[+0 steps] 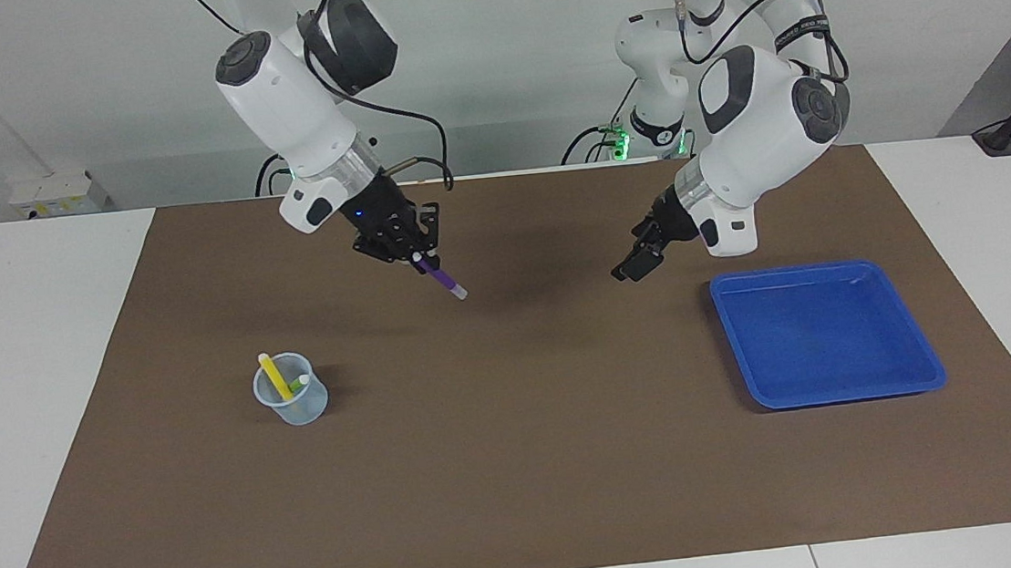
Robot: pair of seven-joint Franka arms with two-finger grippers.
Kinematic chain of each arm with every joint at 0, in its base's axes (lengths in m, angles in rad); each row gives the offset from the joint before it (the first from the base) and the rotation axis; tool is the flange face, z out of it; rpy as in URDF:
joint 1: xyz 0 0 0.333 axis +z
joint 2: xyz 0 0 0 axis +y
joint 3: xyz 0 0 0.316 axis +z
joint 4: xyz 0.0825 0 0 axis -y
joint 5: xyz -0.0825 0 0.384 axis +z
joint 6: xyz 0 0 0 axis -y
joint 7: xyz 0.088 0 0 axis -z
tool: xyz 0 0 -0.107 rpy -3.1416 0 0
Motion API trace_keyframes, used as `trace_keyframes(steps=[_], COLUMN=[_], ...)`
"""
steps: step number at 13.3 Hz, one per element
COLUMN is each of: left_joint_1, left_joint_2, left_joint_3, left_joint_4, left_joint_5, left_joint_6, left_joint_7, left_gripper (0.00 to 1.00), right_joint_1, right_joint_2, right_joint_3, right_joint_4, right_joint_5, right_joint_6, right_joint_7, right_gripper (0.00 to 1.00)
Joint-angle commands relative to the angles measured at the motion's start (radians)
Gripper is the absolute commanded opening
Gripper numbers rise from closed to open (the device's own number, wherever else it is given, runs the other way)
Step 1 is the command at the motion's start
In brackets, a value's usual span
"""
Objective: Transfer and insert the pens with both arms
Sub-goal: 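Open the left gripper and pull the purple pen away with the right gripper, then insert the purple pen into the cup while the left gripper returns to tray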
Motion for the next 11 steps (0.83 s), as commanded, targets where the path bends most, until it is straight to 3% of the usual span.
trace_keyframes(steps=[1,5,9,11], left_joint_1=[-0.004,0.007,0.024,0.054], left_joint_2=[-0.032,-0.032,-0.032,-0.030], left_joint_3=[0.002,0.003,0.005,0.003], left_joint_4=[0.000,0.013,0.041,0.059], left_joint_5=[0.123,0.273,0.381,0.413], left_joint_6=[-0.009,-0.002,0.011,0.017], left_joint_7=[0.164,0.451,0.635,0.730], left_gripper=[1.00,1.00,1.00,1.00], right_joint_1=[-0.075,-0.132,-0.211,-0.251], right_joint_2=[-0.003,0.012,0.017,0.013], right_joint_3=[0.013,0.014,0.013,0.014], right_joint_4=[0.027,0.053,0.019,-0.046], right_joint_5=[-0.117,-0.309,-0.317,-0.317], right_joint_6=[-0.047,-0.039,0.030,0.071], right_joint_7=[-0.212,-0.458,-0.665,-0.711], right_gripper=[0.00,0.00,0.00,0.00])
